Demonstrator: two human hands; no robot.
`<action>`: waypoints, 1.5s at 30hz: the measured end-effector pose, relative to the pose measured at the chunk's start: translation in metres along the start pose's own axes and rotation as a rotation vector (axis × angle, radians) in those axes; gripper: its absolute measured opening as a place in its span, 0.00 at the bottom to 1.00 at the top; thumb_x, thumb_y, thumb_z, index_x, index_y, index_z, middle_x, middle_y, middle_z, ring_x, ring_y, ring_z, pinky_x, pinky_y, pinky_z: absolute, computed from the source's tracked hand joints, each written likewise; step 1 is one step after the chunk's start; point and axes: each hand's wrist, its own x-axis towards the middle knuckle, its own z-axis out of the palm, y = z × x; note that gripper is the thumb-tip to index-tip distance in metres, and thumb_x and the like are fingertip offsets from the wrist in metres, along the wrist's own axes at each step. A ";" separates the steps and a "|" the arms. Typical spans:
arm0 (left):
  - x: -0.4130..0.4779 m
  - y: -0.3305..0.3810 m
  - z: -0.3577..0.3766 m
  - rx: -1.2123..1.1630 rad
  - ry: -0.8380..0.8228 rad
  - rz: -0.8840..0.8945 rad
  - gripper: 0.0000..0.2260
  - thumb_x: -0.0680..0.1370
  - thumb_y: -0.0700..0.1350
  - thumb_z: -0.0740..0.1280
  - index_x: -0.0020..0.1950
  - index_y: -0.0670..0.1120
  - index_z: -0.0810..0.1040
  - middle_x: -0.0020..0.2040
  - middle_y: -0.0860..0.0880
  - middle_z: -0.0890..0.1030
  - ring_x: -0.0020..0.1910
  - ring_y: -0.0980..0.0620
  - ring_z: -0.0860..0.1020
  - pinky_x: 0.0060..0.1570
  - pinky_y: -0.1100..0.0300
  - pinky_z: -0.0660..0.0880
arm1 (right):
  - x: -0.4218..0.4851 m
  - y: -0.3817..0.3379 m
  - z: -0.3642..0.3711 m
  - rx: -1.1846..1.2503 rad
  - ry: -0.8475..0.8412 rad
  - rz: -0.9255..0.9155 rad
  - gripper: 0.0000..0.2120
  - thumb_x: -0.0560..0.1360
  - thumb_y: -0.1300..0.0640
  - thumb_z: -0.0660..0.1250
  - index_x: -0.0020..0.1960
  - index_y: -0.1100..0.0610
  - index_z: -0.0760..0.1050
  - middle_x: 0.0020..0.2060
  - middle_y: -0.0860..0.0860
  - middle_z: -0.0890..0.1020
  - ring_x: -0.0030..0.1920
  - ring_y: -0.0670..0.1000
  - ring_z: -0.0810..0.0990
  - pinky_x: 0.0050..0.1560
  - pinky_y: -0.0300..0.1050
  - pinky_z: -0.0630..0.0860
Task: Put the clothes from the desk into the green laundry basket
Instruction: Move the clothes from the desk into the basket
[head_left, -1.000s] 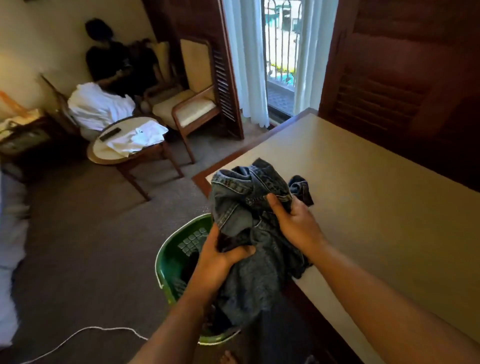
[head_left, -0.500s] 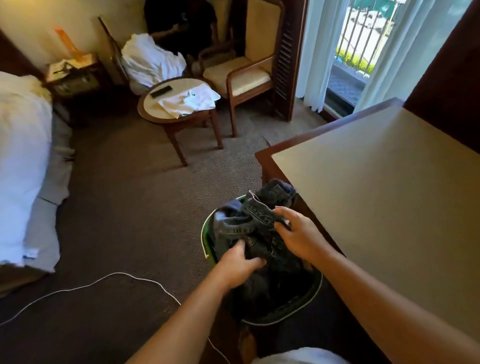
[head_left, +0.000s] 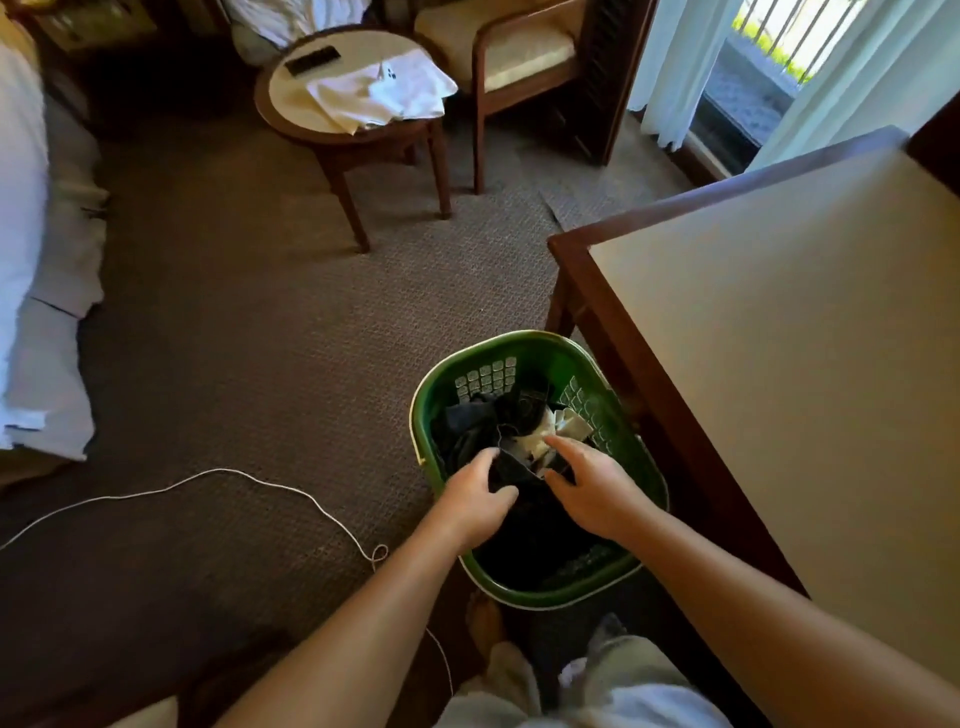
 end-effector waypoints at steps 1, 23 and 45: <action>0.011 -0.002 0.003 0.014 0.032 0.011 0.29 0.82 0.49 0.67 0.82 0.52 0.62 0.77 0.47 0.70 0.74 0.48 0.70 0.72 0.53 0.70 | 0.011 0.002 0.004 -0.060 -0.024 -0.019 0.26 0.81 0.51 0.64 0.77 0.50 0.64 0.73 0.50 0.72 0.73 0.52 0.70 0.69 0.48 0.71; 0.338 -0.215 0.172 0.720 0.008 -0.341 0.49 0.80 0.58 0.66 0.80 0.55 0.27 0.83 0.39 0.39 0.82 0.34 0.43 0.76 0.33 0.41 | 0.307 0.224 0.237 -0.821 -0.543 -0.075 0.83 0.47 0.29 0.81 0.74 0.46 0.18 0.74 0.63 0.24 0.75 0.75 0.35 0.70 0.74 0.59; 0.228 -0.200 0.241 0.380 0.107 -0.414 0.54 0.78 0.60 0.69 0.81 0.45 0.28 0.82 0.36 0.34 0.80 0.27 0.43 0.79 0.39 0.49 | 0.167 0.236 0.247 -0.458 -0.188 0.202 0.60 0.70 0.30 0.69 0.78 0.44 0.25 0.80 0.57 0.35 0.78 0.71 0.41 0.75 0.71 0.50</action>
